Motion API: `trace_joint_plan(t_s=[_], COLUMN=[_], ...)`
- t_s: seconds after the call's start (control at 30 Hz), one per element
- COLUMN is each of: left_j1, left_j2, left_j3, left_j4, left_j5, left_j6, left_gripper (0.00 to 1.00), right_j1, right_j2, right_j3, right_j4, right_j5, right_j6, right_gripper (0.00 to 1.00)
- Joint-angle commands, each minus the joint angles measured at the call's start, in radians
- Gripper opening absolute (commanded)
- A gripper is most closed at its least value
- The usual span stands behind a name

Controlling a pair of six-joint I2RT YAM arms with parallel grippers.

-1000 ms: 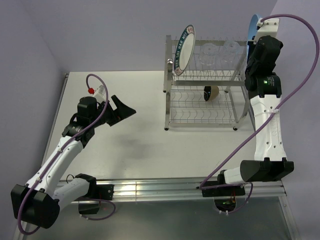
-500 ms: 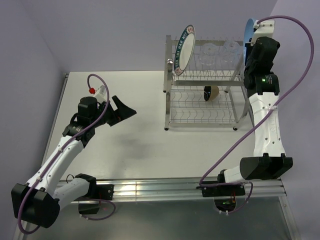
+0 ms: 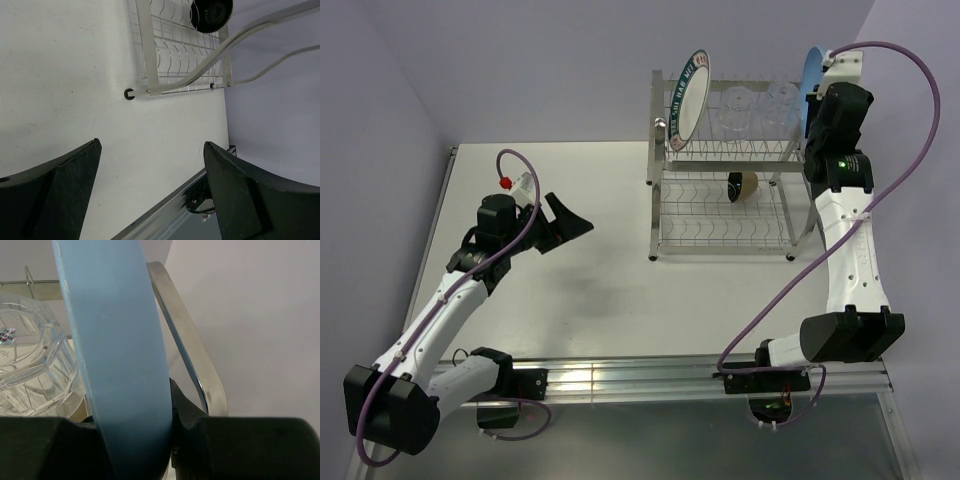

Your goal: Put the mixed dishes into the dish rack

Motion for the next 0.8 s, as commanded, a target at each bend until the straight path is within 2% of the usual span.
trace_joint_plan(t_s=[0.0,0.07,0.17,0.2,0.37,0.5,0.6,0.77], left_j1=[-0.005,-0.004,-0.004,-0.004,-0.005,-0.004,-0.004,-0.005], left_j2=[-0.011,-0.019,-0.028,-0.031,-0.045,-0.058,-0.065,-0.065], left_j3=[-0.005,-0.008,-0.011,-0.012,-0.02,-0.028,-0.029,-0.032], left_j4=[0.035,0.034,0.026,0.024,0.009,0.004,0.001,0.003], left_j5=[0.017,0.02,0.017,0.014,0.011,0.011,0.009,0.012], left_j6=[0.027,0.025,0.027,0.027,0.031,0.028,0.027,0.022], left_gripper=[0.9,0.9,0.9,0.9,0.9,0.9,0.9,0.9], right_j1=[-0.011,-0.012,-0.012,-0.012,-0.012,-0.012,-0.012,-0.012], right_j2=[-0.049,-0.049,-0.046,-0.043,-0.066,-0.078,-0.101,-0.138], right_j3=[-0.014,-0.014,-0.009,-0.006,-0.027,-0.029,-0.043,-0.049], right_j4=[0.003,-0.004,-0.024,-0.03,-0.029,-0.035,-0.027,-0.017], right_j5=[-0.002,0.001,0.01,0.016,0.016,0.007,-0.004,-0.007], right_j6=[0.021,0.034,0.053,0.057,0.076,0.085,0.094,0.102], right_gripper=[0.0,0.0,0.15,0.27,0.43,0.62,0.69,0.73])
